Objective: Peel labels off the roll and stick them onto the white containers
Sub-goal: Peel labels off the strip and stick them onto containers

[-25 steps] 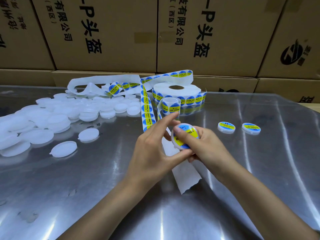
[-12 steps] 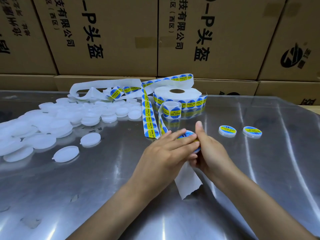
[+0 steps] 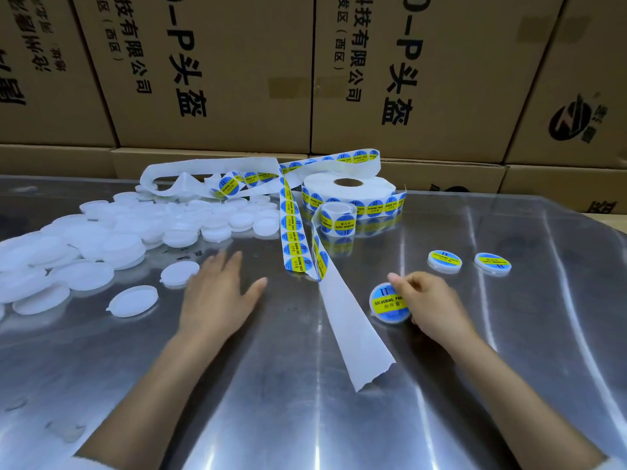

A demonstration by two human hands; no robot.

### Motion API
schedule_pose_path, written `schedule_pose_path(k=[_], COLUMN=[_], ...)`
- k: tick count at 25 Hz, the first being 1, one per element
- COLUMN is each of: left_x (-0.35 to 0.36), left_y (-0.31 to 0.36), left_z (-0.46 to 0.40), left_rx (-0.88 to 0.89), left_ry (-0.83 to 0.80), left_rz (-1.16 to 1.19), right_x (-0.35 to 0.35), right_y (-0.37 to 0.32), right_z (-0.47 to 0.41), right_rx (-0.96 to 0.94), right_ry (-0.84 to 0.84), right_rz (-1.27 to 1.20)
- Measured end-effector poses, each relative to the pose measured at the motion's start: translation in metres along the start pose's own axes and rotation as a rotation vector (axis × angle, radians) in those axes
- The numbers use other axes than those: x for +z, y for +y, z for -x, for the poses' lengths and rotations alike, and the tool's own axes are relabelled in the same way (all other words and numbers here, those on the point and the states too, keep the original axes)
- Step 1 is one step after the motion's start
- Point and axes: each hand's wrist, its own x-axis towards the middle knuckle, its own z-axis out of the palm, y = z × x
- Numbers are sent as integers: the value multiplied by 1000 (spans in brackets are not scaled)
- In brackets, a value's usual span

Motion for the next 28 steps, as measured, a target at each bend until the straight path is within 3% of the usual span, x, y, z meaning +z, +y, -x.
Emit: schedule_pose_path(k=[2, 5, 9, 15, 18, 23, 28], left_x=[3, 7, 8, 5, 7, 11, 9], left_y=[-17, -23, -19, -2, 5, 11, 25], left_z=[-5, -8, -6, 1, 3, 5, 13], left_rx=[-146, -190, -146, 5, 90, 140, 257], left_ry=[-117, -105, -63, -8, -26, -10, 11], left_rz=[-79, -110, -136, 21, 83, 185, 287], right_x=[2, 0, 3, -6, -10, -2, 17], right_y=[2, -1, -7, 14, 29, 26, -2], right_z=[1, 5, 12, -4, -14, -16, 3], right_rx=[-26, -139, -259, -100, -17, -158, -306], right_ry=[26, 107, 25, 132, 103, 180, 6], right_rz=[127, 299, 403, 506, 473, 512, 174])
